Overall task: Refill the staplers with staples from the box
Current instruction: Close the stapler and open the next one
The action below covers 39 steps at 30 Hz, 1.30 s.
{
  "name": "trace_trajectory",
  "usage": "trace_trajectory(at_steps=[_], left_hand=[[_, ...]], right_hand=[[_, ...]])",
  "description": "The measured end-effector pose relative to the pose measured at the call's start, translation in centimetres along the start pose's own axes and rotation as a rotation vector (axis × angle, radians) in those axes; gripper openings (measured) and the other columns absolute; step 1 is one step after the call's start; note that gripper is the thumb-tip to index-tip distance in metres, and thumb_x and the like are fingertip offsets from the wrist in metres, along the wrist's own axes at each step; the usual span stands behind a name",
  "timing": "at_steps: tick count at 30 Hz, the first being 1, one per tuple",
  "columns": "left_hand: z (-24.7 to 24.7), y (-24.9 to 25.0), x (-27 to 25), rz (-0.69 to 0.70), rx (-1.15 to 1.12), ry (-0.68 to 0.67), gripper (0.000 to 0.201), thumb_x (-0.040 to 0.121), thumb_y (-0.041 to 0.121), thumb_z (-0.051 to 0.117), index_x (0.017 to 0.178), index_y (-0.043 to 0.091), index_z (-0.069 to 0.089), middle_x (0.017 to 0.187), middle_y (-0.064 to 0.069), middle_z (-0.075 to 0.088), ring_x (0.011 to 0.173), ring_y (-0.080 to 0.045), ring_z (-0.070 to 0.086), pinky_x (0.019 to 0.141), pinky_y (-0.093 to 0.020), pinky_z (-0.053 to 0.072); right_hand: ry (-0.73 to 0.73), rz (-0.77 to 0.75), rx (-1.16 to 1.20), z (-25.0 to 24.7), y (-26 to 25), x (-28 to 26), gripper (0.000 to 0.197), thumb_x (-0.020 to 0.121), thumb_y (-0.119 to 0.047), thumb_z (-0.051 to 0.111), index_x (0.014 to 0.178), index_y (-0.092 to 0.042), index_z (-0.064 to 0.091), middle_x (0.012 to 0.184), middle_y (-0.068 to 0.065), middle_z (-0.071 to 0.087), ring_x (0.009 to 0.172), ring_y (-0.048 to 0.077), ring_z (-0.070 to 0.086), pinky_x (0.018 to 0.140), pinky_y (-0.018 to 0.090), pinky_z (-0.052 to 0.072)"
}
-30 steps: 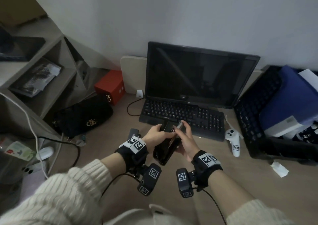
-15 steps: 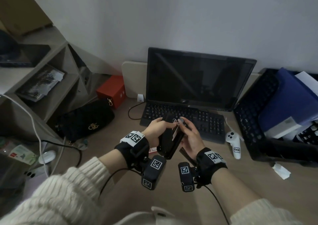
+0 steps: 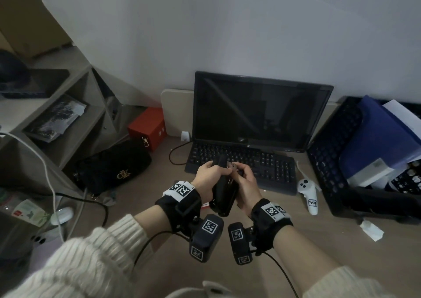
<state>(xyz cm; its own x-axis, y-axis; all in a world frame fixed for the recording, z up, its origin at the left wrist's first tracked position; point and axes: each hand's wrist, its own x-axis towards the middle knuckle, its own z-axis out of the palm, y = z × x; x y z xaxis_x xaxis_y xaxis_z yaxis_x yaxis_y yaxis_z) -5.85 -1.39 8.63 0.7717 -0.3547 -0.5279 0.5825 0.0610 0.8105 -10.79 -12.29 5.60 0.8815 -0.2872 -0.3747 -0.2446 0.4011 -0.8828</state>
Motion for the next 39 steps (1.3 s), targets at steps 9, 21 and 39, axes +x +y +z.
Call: trace_trajectory(at_steps=[9, 21, 39], left_hand=[[-0.5, -0.1, 0.4, 0.033, -0.017, 0.049, 0.021, 0.083, 0.008, 0.074, 0.103, 0.011, 0.069, 0.099, -0.015, 0.072, 0.097, -0.033, 0.070, 0.091, -0.052, 0.056], [-0.6, -0.2, 1.0, 0.126, 0.222, -0.072, 0.038, 0.085, 0.033, 0.074, 0.113, 0.010, 0.063, 0.109, -0.017, 0.070, 0.101, -0.028, 0.070, 0.094, -0.048, 0.056], [-0.3, -1.2, -0.4, 0.087, 0.240, -0.256, 0.036, 0.090, 0.035, 0.070, 0.119, 0.014, 0.063, 0.101, -0.006, 0.072, 0.088, -0.015, 0.071, 0.072, -0.028, 0.057]], right_hand=[[0.008, 0.014, -0.051, 1.7, 0.4, -0.4, 0.015, 0.096, -0.030, 0.053, 0.110, -0.035, 0.054, 0.114, 0.011, 0.063, 0.099, 0.027, 0.064, 0.081, 0.045, 0.056], [0.036, 0.029, -0.068, 1.9, 0.4, 0.3, 0.009, 0.100, -0.036, 0.043, 0.104, -0.039, 0.050, 0.123, 0.015, 0.058, 0.112, 0.032, 0.059, 0.097, 0.052, 0.049], [0.070, -0.040, 0.046, 0.3, -1.7, 1.2, 0.025, 0.102, -0.025, 0.041, 0.125, -0.030, 0.046, 0.122, 0.010, 0.058, 0.108, 0.029, 0.060, 0.096, 0.048, 0.049]])
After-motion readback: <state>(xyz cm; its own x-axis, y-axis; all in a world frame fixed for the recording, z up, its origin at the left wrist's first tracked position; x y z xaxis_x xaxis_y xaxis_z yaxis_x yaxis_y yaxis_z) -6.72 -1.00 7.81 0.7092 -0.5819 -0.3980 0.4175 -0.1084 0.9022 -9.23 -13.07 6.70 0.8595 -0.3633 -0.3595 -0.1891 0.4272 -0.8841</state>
